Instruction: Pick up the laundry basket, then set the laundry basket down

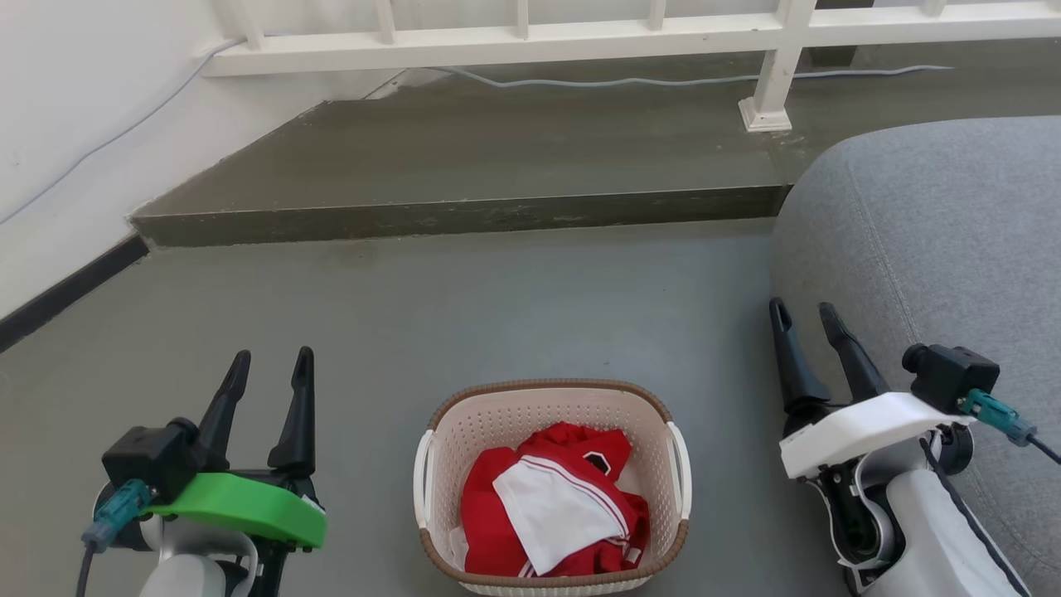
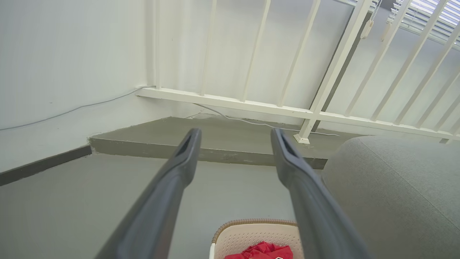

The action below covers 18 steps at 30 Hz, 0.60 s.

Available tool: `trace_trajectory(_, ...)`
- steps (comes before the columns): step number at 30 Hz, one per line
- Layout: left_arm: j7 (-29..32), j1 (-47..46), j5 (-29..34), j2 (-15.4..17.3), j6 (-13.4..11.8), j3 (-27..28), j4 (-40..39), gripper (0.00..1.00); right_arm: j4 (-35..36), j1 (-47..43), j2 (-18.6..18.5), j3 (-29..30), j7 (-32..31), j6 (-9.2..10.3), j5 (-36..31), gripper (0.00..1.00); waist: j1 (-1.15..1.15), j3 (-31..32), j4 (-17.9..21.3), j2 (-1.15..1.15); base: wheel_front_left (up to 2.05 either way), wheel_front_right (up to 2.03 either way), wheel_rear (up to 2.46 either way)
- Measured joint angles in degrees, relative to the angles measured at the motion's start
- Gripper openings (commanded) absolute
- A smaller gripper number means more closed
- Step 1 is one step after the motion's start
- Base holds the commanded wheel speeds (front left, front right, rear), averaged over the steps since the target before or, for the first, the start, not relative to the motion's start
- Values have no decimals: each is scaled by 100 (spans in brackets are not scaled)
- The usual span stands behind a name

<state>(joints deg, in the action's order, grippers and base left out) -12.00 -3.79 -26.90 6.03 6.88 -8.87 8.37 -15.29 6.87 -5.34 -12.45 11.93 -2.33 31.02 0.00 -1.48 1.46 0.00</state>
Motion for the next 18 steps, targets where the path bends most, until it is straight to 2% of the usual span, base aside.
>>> trace_trajectory(11, -226, -1, 809, -67, 23, -37, -148, 100, -15, 105, 14, -146, 225, 92, -828, 100, 0, -33, 34, 0, 0, 0, 0)
trace_trajectory(18, -226, -1, 860, -110, 24, -31, -143, 100, -18, 107, 46, -115, 249, 92, -960, 100, 0, -43, 53, 0, 0, 0, 0)
